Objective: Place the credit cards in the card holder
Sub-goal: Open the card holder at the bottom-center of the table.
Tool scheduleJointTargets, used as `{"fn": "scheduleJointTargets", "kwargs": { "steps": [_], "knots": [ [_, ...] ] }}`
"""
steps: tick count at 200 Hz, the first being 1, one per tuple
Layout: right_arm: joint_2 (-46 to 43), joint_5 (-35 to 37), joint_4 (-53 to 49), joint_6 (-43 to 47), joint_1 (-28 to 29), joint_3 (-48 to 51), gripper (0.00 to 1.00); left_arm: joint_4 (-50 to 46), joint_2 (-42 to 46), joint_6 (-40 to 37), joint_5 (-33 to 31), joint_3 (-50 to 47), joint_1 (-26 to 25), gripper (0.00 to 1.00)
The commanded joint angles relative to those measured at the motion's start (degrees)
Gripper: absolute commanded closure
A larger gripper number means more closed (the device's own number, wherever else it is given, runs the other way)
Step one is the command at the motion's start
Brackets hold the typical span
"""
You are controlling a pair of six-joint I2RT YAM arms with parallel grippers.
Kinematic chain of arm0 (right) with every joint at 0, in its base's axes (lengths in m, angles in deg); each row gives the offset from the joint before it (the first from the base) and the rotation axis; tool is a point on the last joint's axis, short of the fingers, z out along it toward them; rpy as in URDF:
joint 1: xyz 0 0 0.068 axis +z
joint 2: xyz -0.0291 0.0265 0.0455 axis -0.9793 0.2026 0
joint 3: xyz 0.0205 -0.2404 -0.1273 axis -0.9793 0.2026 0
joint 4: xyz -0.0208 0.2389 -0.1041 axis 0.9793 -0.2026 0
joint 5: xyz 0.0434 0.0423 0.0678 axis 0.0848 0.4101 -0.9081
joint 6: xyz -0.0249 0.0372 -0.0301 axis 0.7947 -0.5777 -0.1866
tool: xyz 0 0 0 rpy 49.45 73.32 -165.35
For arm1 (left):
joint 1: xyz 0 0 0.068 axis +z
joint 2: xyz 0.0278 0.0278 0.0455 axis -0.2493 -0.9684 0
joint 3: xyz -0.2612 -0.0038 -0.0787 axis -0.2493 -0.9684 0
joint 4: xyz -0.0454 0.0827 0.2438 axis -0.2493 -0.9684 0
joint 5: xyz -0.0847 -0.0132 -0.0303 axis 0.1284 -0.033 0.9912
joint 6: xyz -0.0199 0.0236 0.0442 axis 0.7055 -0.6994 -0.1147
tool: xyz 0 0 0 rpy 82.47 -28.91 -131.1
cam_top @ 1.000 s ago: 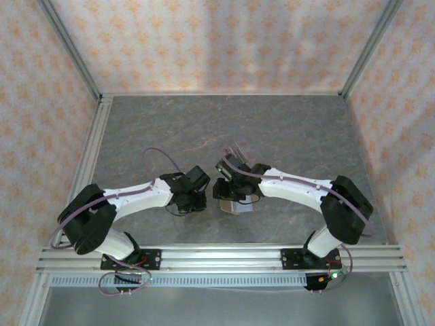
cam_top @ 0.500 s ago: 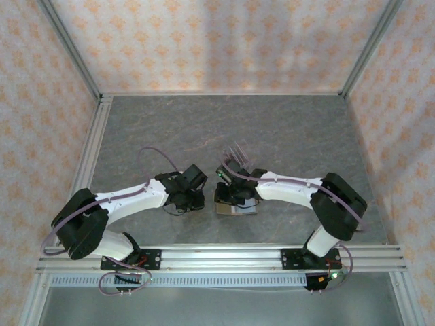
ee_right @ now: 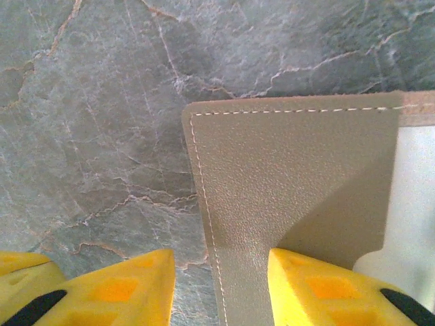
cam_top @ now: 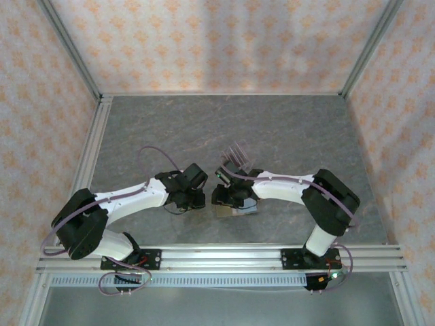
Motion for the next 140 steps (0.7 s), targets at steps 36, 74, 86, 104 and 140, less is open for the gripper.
{"fn": "scheduleJointTargets", "kwargs": {
  "steps": [36, 74, 86, 104, 140],
  "knots": [
    [-3.2, -5.0, 4.6, -3.6, -3.4, 1.9, 0.71, -0.9, -1.8, -0.5, 1.2, 3.3, 0.3, 0.82],
    [-4.4, -5.3, 2.1, -2.1, -4.4, 1.4, 0.87, -0.4, -3.3, -0.5, 1.8, 4.6, 0.0, 0.84],
    [-4.8, -5.1, 1.5, -2.0, -4.6, 1.4, 0.92, -0.5, -3.6, -0.5, 1.9, 5.2, -0.1, 0.85],
    [-5.2, -4.3, -0.2, -1.6, -5.0, 1.3, 1.00, -1.0, -3.6, -0.6, 1.6, 6.8, -0.7, 0.85],
    [-4.9, -2.1, -4.7, -0.7, -5.7, 1.3, 1.00, -1.4, -4.4, -0.3, 1.3, 9.0, -2.0, 0.85]
  ]
}}
